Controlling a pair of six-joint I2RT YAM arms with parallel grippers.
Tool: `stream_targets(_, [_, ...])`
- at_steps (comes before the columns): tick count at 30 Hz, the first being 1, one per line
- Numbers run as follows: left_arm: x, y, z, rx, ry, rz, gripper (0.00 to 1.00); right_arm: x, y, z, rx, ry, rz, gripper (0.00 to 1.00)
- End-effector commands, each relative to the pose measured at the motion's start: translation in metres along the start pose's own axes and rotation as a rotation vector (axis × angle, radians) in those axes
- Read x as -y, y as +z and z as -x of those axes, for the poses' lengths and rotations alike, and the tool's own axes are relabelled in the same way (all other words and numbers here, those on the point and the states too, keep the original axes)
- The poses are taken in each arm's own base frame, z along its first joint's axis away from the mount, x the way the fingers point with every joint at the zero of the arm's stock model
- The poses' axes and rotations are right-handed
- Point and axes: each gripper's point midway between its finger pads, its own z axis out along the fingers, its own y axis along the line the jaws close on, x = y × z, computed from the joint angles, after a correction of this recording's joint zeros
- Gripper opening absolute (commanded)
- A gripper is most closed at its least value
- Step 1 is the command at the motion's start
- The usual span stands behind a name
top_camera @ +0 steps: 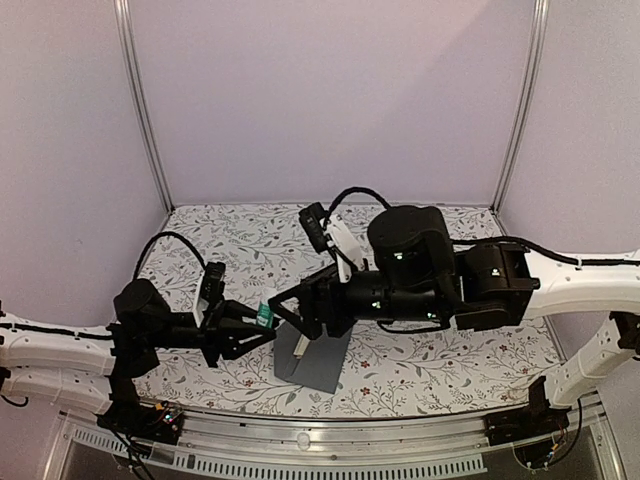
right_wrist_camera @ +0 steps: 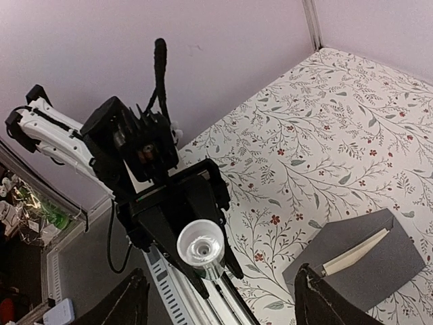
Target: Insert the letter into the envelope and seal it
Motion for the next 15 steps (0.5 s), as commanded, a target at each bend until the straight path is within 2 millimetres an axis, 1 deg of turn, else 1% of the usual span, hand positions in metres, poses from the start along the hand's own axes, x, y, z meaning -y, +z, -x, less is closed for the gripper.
stream_targets(1, [0.038, -0.004, 0.018, 0.035, 0.029, -0.204, 0.00, -0.033, -0.034, 0.024, 0.079, -0.061, 0.185, 0.73])
stream_targets(2, [0.045, -0.005, 0.018, 0.027, 0.030, -0.246, 0.00, -0.037, -0.036, 0.022, 0.070, -0.070, 0.208, 0.72])
stream_targets(5, [0.057, -0.008, 0.018, 0.018, 0.025, -0.320, 0.00, -0.050, -0.038, 0.016, 0.037, -0.107, 0.285, 0.71])
stream_targets(8, [0.064, -0.009, 0.018, 0.013, 0.018, -0.360, 0.00, -0.059, -0.036, 0.011, 0.004, -0.149, 0.327, 0.70])
stream_targets(11, [0.064, -0.007, 0.014, -0.012, 0.008, -0.372, 0.00, -0.064, -0.031, 0.004, -0.054, -0.201, 0.341, 0.68])
stream_targets(15, [0.057, -0.002, 0.008, -0.045, -0.001, -0.346, 0.00, -0.058, -0.021, -0.003, -0.138, -0.246, 0.284, 0.66])
